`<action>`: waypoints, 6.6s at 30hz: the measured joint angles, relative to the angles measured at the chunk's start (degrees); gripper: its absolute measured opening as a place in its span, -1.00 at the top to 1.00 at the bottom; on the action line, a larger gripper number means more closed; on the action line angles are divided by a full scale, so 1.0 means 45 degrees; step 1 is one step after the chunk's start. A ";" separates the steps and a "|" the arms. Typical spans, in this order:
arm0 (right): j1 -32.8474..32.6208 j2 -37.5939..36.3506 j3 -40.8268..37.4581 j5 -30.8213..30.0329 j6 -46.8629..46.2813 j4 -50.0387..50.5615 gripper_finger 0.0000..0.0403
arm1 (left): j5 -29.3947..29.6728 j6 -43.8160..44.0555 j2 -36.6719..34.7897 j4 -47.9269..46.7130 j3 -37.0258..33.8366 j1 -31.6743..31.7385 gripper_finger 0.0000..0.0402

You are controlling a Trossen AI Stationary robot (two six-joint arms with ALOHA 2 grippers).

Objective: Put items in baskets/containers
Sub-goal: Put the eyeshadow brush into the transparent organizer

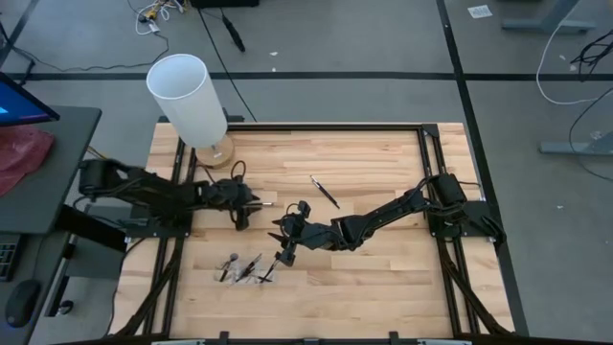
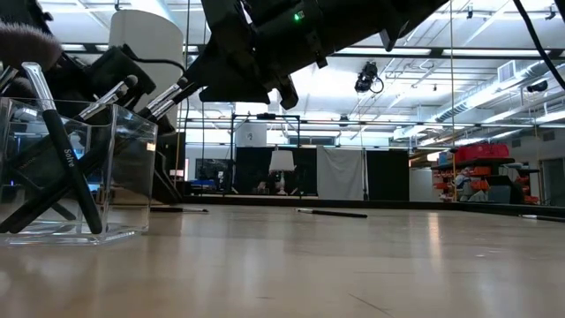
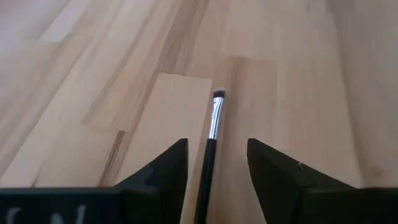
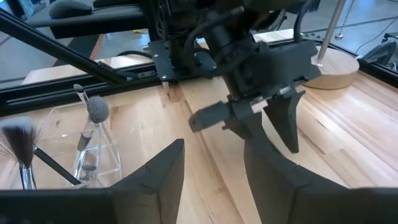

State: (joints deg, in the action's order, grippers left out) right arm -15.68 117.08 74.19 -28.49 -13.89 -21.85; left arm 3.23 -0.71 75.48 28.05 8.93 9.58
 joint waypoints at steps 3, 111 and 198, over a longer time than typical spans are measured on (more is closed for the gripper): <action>0.0000 0.0000 0.0000 0.0000 0.0000 0.0000 0.16 | 0.0004 -0.0401 0.0913 0.0638 0.0000 0.0000 0.27; -0.0330 -0.1297 -0.4459 0.0529 -0.2701 -0.4308 0.16 | -0.2129 -0.1322 0.3813 -0.2278 0.3351 0.5635 0.92; -0.0189 -0.0359 -0.4451 0.0297 -0.4680 -0.3344 0.16 | -0.5614 0.0259 0.3811 0.5048 0.1015 0.2801 0.99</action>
State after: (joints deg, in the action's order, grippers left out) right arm -16.53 115.46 54.16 -27.15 -34.95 -36.89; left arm -22.03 0.45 92.63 50.77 13.50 22.19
